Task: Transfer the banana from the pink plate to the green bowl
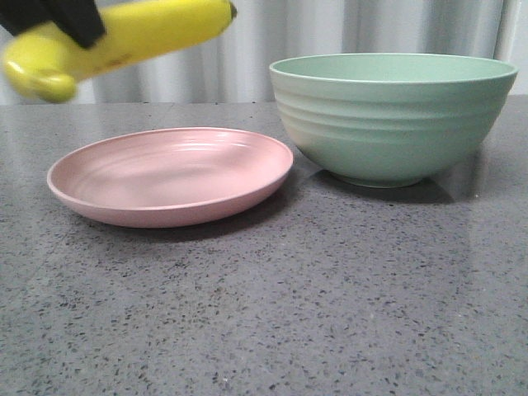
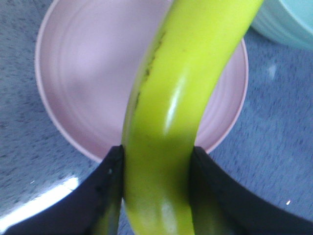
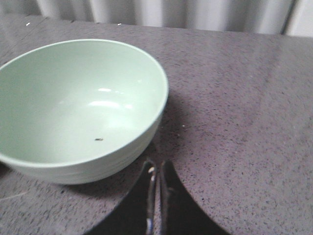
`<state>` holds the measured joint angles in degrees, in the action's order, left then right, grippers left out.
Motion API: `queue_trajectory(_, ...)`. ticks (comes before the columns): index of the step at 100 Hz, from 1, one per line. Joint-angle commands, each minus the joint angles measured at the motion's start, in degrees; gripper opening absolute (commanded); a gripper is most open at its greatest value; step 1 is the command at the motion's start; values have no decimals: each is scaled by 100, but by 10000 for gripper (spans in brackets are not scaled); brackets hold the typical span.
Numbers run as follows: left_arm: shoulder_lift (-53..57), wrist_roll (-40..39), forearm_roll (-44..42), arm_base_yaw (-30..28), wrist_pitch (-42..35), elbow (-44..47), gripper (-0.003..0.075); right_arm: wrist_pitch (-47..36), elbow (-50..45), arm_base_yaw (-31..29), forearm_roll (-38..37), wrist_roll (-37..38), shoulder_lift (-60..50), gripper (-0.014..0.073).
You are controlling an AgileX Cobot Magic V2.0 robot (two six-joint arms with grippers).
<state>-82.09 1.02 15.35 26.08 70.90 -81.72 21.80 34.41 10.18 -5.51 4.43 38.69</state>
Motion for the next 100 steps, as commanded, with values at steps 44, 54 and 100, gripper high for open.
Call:
queue_trajectory(44, 585, 89, -1595, 2114, -686, 690, -19, 2062, 1322, 1878, 314, -1365, 393, 256)
queue_trajectory(54, 585, 239, -1606, 2256, -943, 860, -19, 2347, 1493, 2199, 494, -1783, 776, 256)
queue_trajectory(100, 862, 994, -1504, 2602, -1469, 1179, -19, 2472, 2412, 3454, 494, -2061, 2254, 262)
